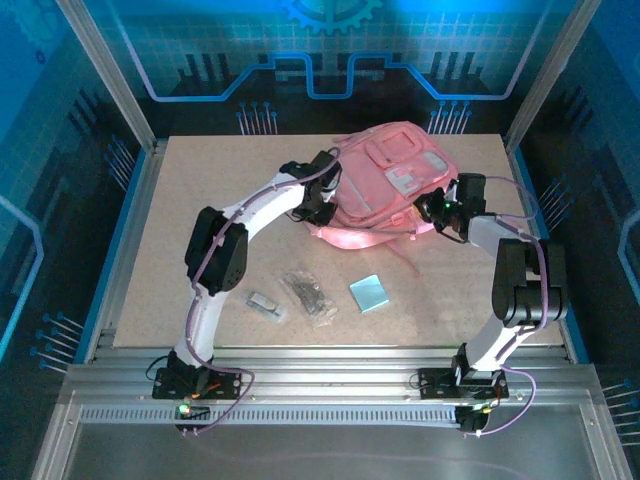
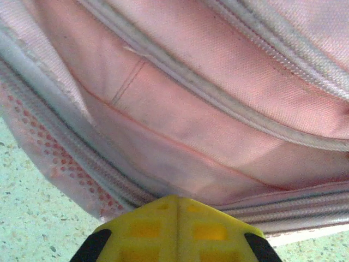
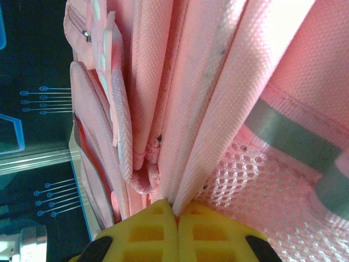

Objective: Pack the student bag
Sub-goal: Place the student bag at the top-center of the table.

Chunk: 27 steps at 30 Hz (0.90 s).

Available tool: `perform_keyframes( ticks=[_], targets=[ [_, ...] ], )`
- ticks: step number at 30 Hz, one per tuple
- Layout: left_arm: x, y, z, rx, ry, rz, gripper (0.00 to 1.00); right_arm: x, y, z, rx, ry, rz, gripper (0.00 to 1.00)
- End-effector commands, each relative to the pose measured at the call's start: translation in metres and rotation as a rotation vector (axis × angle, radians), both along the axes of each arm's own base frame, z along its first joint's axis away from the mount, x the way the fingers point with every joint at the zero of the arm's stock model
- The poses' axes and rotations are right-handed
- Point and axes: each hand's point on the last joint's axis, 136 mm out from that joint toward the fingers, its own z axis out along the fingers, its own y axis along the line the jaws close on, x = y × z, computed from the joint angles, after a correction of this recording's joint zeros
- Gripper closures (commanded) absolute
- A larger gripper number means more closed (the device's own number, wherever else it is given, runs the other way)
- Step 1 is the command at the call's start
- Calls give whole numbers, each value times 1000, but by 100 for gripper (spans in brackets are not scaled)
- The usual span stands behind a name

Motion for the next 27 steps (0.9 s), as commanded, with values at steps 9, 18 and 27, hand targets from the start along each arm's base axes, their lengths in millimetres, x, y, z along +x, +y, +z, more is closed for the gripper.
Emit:
perform_keyframes(
  ticks=[9, 18, 27],
  targets=[
    [-22, -32, -6, -148, 34, 110, 92, -19, -27, 35, -146, -17, -19, 41],
    [-33, -29, -31, -158, 73, 146, 93, -39, 34, 40, -77, -38, 105, 43],
    [-34, -29, -42, -164, 73, 164, 93, -22, 88, 3, -27, -3, 182, 44]
  ],
)
